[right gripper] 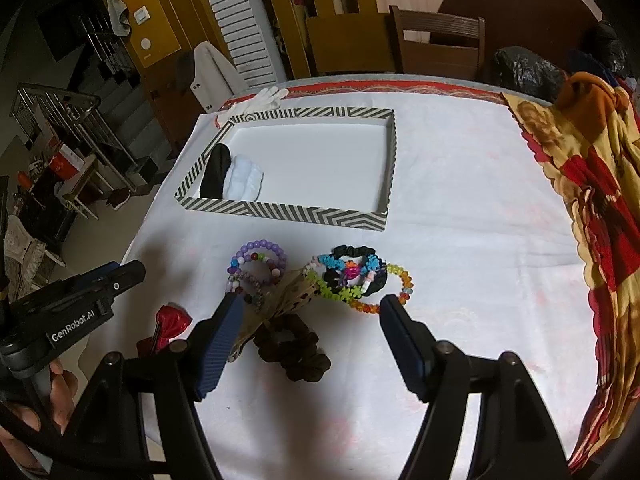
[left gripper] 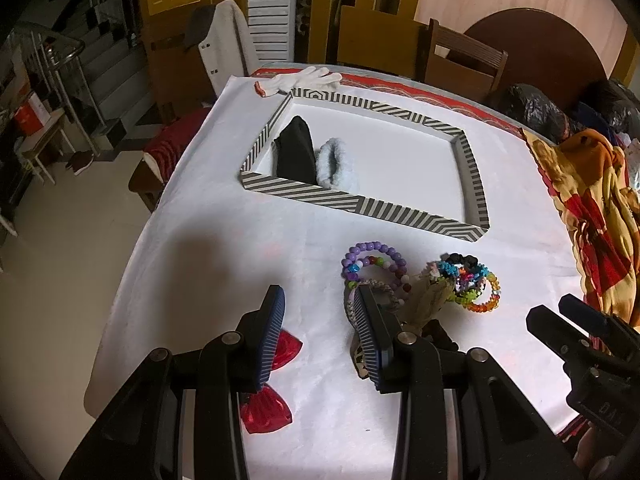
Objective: Organize jewelry
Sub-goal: 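Close the left gripper on the middle of the red satin bow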
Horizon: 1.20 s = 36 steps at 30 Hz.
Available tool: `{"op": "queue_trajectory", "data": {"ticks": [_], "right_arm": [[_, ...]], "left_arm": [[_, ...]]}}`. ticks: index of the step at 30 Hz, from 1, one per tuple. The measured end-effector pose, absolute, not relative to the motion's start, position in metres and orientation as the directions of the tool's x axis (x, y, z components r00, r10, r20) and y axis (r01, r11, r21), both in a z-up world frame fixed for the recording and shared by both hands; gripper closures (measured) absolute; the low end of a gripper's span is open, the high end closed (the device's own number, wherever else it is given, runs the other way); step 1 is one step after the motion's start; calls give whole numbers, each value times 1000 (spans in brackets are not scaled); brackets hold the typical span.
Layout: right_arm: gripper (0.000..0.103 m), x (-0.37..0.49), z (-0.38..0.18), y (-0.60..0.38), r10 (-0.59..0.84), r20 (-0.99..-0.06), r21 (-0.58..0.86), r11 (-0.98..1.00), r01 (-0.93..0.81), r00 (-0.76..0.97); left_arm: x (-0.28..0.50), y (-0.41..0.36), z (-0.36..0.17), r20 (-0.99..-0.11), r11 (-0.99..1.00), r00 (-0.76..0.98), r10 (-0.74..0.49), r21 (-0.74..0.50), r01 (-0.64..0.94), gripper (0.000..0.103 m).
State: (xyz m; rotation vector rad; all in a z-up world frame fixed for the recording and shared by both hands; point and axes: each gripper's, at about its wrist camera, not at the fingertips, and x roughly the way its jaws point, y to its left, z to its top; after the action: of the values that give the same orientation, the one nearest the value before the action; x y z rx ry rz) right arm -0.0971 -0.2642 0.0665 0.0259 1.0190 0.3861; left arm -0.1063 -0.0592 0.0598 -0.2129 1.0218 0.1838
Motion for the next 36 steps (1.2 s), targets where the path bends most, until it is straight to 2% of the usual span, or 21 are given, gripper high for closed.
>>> {"op": "queue_trajectory", "data": {"ticks": [19, 27, 36], "right_arm": [[29, -94, 51, -281, 331, -839, 221, 932, -287, 431], [29, -94, 29, -296, 361, -848, 252, 918, -306, 388], [29, -86, 10, -286, 424, -847, 329, 892, -311, 321]], "left_arm": [[-138, 16, 38, -887, 915, 461, 16, -173, -365, 76], [-151, 10, -1, -919, 921, 378, -114, -240, -306, 76], [-146, 2, -27, -931, 931, 340, -130, -233, -282, 75]]}}
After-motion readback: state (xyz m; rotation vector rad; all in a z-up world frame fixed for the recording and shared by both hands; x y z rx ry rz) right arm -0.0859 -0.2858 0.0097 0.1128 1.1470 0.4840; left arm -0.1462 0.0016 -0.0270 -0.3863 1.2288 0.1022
